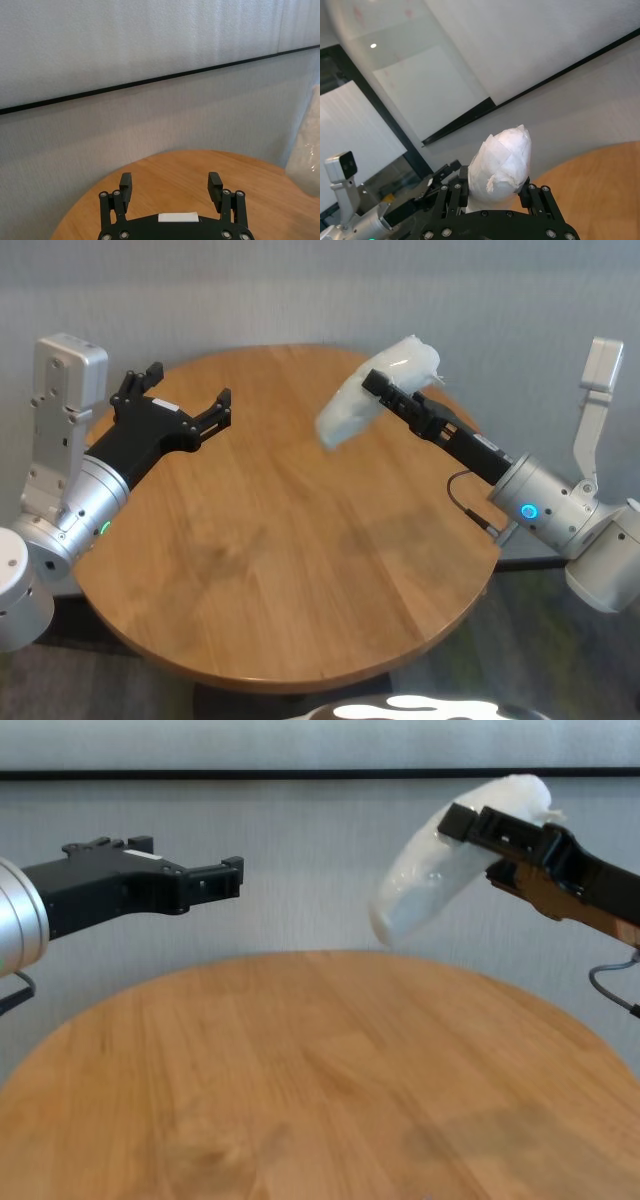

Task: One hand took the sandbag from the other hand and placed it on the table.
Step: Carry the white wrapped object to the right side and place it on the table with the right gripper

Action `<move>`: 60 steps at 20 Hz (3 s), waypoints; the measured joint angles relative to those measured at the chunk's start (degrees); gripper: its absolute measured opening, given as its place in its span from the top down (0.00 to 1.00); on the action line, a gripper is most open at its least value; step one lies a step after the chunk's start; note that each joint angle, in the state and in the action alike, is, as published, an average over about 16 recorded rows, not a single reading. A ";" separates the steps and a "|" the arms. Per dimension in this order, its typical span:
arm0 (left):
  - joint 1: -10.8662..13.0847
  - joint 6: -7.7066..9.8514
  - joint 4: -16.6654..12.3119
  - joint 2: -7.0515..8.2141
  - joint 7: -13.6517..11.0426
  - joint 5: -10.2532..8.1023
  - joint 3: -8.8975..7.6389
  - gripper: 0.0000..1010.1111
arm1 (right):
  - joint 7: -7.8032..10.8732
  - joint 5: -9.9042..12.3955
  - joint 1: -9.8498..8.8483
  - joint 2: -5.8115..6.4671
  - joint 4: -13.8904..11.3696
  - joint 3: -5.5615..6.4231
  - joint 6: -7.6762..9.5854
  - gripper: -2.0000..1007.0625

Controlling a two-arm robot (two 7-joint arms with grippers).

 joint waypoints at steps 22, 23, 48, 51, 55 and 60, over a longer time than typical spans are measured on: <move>-0.09 0.08 -0.01 0.16 0.08 -0.31 0.17 0.01 | -4.72 -9.84 3.43 2.33 6.60 0.71 1.16 0.46; -0.10 0.09 -0.01 0.16 0.08 -0.31 0.18 0.01 | -4.84 -10.36 3.58 2.51 6.87 0.65 1.32 0.46; -0.11 0.11 -0.01 0.20 0.08 -0.36 0.21 0.01 | -10.84 -21.53 6.87 3.68 11.01 -1.94 8.64 0.46; -0.11 0.11 -0.01 0.20 0.08 -0.36 0.21 0.01 | -11.06 -22.86 7.61 3.45 11.76 -2.55 9.75 0.46; -0.11 0.11 -0.01 0.20 0.08 -0.36 0.21 0.01 | -11.04 -24.09 8.43 3.12 12.62 -3.16 10.84 0.46; -0.11 0.12 -0.01 0.20 0.08 -0.36 0.21 0.01 | -10.84 -25.03 9.15 2.78 13.37 -3.71 11.64 0.46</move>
